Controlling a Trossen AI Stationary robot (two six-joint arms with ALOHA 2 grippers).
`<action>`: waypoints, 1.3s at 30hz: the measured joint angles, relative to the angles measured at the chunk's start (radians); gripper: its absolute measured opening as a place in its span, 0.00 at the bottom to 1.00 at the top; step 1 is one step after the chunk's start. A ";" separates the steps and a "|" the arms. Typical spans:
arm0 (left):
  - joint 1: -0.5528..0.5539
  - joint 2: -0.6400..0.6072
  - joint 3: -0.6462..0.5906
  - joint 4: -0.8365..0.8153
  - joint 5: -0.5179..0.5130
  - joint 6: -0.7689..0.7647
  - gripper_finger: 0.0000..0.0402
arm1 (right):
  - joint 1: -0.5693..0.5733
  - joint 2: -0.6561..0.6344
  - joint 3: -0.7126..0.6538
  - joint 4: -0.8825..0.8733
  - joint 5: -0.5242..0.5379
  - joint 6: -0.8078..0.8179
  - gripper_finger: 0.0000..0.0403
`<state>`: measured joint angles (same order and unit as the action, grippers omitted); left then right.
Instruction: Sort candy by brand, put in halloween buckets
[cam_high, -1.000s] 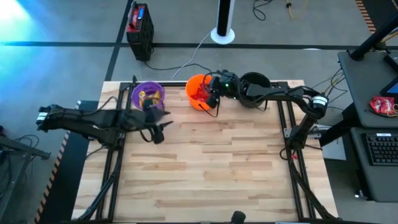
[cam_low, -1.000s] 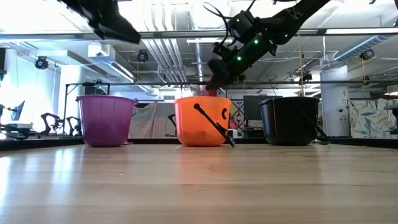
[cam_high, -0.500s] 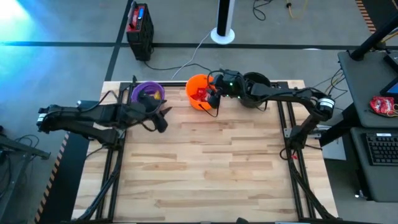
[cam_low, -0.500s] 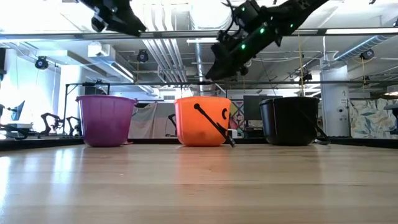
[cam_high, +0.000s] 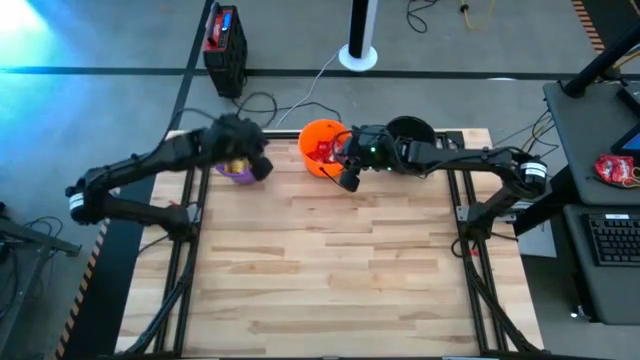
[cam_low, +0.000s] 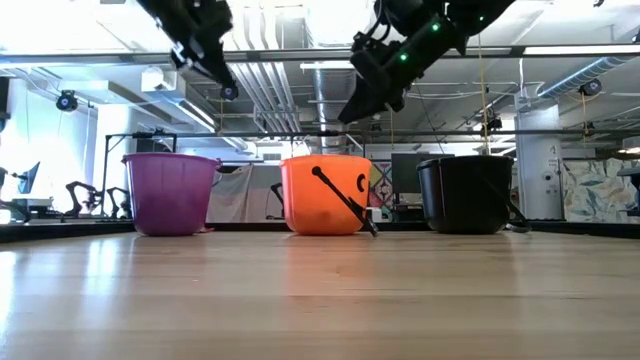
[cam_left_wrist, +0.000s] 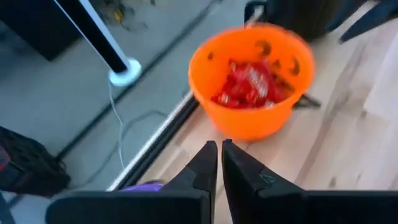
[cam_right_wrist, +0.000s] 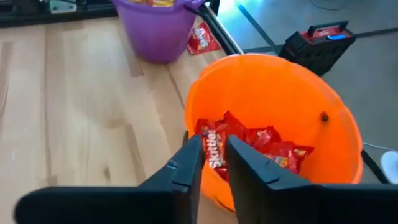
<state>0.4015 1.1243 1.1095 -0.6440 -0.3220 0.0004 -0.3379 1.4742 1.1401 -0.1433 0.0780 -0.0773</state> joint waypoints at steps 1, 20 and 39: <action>0.046 0.011 0.007 -0.014 0.053 0.025 0.02 | 0.003 0.000 -0.005 0.000 0.000 0.000 0.15; 0.402 0.402 0.248 -0.143 0.129 0.144 0.00 | 0.006 -0.011 -0.068 0.022 0.002 0.012 0.02; 0.514 0.529 0.264 -0.202 0.251 0.274 0.00 | 0.006 -0.011 -0.070 0.020 0.001 0.002 0.03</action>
<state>0.9155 1.6535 1.3732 -0.8460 -0.0705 0.2741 -0.3317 1.4631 1.0702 -0.1228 0.0792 -0.0757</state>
